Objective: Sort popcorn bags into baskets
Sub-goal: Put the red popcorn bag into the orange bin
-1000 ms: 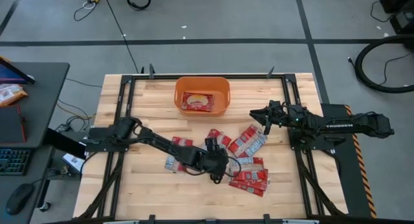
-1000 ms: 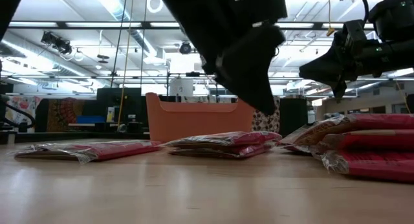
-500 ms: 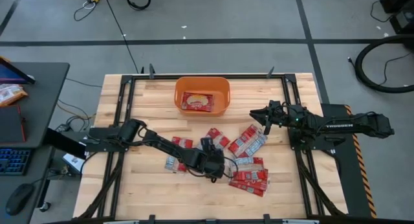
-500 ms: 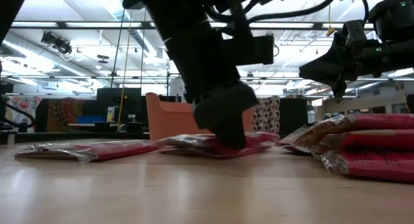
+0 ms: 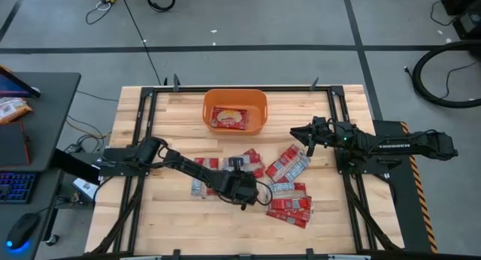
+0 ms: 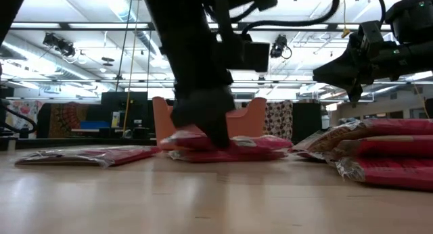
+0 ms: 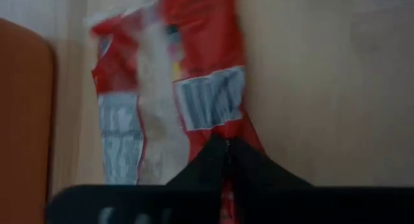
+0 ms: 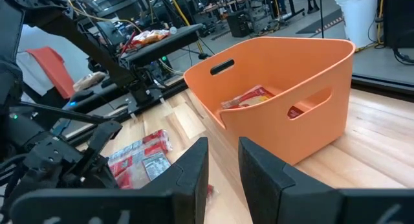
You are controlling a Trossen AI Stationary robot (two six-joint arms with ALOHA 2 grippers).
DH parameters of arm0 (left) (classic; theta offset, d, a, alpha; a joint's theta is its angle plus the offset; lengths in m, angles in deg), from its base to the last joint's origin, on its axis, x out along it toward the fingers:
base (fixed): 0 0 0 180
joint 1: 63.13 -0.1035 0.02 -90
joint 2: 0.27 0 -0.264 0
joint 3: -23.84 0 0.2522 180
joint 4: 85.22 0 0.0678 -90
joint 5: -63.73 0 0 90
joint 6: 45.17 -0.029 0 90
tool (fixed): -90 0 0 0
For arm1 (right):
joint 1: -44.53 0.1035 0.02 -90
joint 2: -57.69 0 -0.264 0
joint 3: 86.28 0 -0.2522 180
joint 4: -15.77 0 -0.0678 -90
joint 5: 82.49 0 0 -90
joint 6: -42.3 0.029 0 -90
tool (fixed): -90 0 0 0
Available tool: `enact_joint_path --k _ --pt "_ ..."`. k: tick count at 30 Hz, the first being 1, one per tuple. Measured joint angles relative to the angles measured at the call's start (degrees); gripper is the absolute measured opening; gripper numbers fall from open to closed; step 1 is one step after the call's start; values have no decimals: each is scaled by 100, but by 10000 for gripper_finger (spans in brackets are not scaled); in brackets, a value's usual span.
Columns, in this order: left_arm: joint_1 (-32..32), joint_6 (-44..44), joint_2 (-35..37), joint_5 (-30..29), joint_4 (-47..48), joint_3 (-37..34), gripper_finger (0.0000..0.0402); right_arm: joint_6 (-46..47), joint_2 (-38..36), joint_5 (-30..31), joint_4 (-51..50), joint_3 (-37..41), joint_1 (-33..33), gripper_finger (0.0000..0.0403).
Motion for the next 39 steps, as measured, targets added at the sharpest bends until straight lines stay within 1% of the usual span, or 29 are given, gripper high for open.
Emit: enact_joint_path --k 3,7,13,21,24,26,32,36,39 --pt "-57 -77 249 558 118 -13 8 2 0 0 7 0 0 90" --pt "-258 -196 796 1506 344 -15 9 -1 0 0 9 0 0 90" --pt "-848 -704 1559 2777 557 -15 5 2 0 0 11 0 -2 90" --pt "-2304 -1434 2294 4534 1105 -11 4 1 0 0 31 0 0 90" --pt "-2935 -1707 2354 5350 1204 -7 4 2 0 0 52 0 -2 90" --pt "-3334 -1885 2363 5721 1231 -9 3 2 0 0 90 0 0 90" --pt "-4459 -2419 2368 6139 1078 -9 3 -1 0 0 123 0 0 90" --pt "-5038 -2453 2357 6385 914 -9 3 0 0 0 133 0 0 90" --pt "-5352 -2455 2254 6420 625 -28 3 0 0 0 133 0 0 90"
